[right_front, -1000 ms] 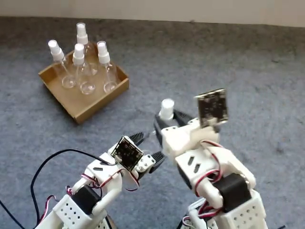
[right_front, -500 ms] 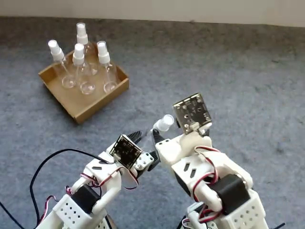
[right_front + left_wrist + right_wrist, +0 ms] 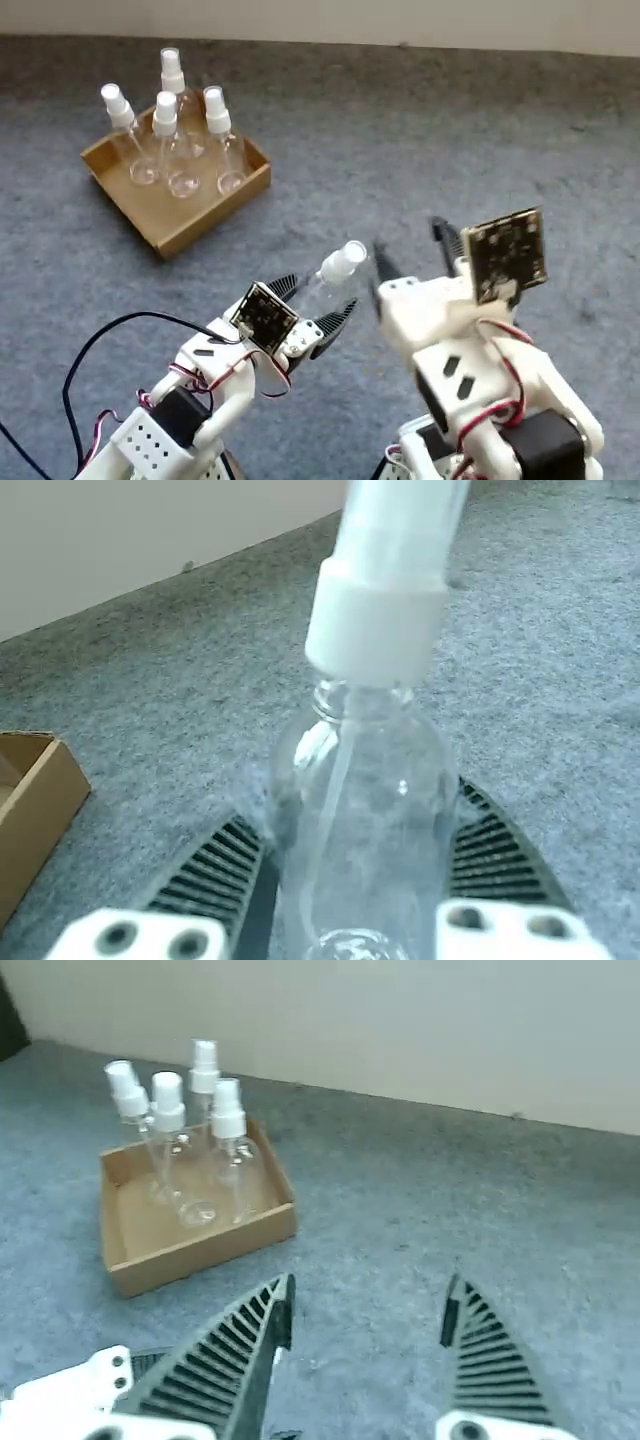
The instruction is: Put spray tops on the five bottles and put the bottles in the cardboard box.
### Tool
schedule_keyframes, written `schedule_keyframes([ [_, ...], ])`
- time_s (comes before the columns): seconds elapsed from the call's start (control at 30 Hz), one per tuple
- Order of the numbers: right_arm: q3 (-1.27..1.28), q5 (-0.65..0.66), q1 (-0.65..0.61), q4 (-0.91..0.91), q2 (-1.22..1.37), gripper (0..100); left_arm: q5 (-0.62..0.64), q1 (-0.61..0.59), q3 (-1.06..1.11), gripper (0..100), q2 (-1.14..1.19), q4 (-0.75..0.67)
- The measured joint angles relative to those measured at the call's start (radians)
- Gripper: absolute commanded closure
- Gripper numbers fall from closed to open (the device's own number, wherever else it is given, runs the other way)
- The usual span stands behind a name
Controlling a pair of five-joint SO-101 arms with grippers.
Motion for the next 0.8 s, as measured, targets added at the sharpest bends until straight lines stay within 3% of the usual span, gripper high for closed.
schedule_keyframes([
  [0.1, 0.087, 0.000, 0.038, -0.040, 0.000, 99.5, 0.000, -0.002, 0.000, 94, 0.000, 0.000],
  [0.67, 0.183, 0.000, 0.049, 0.012, 0.008, 99.3, 0.000, -0.068, 0.000, 94, 0.000, 0.000],
  [0.8, 0.216, 0.000, -0.018, -0.044, 0.003, 99.3, 0.000, -0.069, 0.000, 94, 0.000, 0.000],
])
